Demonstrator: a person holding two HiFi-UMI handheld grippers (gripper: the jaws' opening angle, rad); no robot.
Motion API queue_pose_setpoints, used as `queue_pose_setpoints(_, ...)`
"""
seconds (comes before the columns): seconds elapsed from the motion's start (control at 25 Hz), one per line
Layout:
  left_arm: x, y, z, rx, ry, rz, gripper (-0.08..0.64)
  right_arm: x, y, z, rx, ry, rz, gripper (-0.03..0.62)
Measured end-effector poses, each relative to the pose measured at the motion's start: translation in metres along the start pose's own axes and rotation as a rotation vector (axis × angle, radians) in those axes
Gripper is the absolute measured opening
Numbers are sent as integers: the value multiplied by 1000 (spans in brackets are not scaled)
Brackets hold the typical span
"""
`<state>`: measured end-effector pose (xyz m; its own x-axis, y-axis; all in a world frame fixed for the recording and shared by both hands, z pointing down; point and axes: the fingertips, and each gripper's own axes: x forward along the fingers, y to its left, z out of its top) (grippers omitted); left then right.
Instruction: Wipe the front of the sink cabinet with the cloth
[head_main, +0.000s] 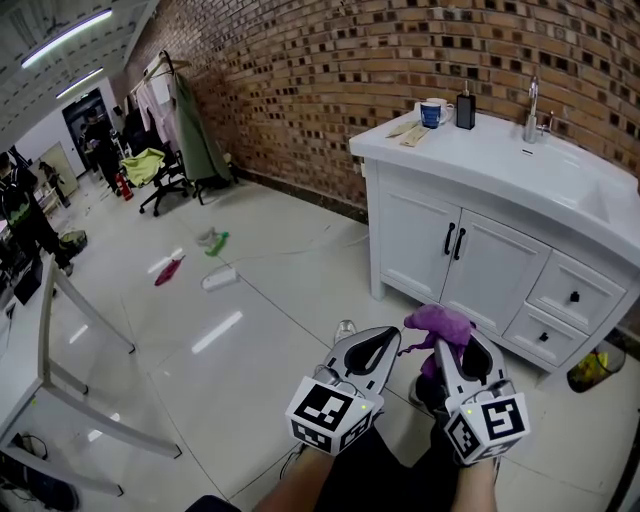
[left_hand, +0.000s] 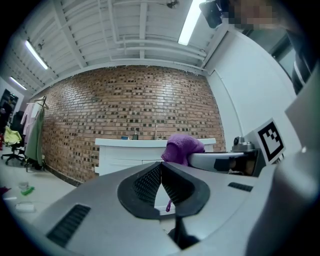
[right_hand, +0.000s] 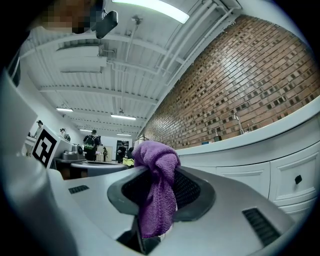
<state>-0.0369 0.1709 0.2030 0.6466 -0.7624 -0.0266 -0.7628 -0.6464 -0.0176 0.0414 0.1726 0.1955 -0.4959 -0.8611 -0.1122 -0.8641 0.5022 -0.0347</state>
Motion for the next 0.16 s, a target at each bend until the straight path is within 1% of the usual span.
queue_pose_setpoints(0.16, 0, 1, 1, 4, 1, 3, 5, 1, 1, -1, -2, 6, 6, 118)
